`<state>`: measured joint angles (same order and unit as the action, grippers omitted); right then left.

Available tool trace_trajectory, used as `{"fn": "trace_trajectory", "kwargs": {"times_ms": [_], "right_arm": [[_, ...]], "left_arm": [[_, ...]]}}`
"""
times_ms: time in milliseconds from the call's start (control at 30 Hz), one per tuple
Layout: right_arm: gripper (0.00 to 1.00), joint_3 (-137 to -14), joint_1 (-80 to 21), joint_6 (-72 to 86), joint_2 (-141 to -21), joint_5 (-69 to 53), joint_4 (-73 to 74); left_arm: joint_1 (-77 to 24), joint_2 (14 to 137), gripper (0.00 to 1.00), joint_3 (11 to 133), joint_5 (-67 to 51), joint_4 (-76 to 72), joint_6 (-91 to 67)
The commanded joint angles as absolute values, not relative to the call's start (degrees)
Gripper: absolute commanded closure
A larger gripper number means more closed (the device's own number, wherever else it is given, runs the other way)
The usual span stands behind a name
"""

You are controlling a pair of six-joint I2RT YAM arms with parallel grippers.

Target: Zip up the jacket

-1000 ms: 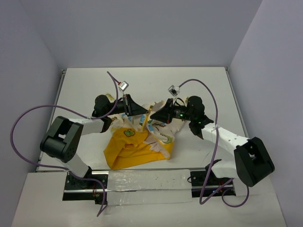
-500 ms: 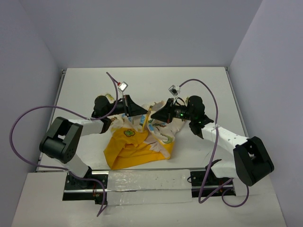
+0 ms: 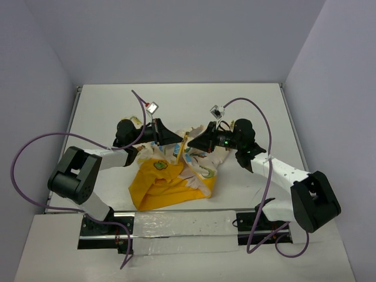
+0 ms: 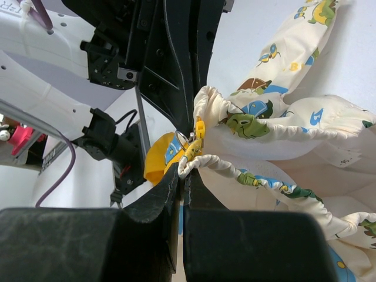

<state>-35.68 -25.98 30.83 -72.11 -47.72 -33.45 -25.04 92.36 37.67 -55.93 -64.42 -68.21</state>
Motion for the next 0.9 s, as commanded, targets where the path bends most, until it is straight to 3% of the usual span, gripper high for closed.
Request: {"fn": "trace_trajectory", "kwargs": {"times_ms": [0,867], "right_arm": [[1.0,-39.78,-24.89,30.16,-69.77,-43.63,-41.04],[1.0,-42.82,-20.57,27.58,-67.49,-44.85,-38.57]], "left_arm": [[-26.61,91.05,1.0,37.28,-62.72,-63.7,-66.99],[-27.19,91.9,1.0,38.96,-65.03,-56.9,-61.78]]}}
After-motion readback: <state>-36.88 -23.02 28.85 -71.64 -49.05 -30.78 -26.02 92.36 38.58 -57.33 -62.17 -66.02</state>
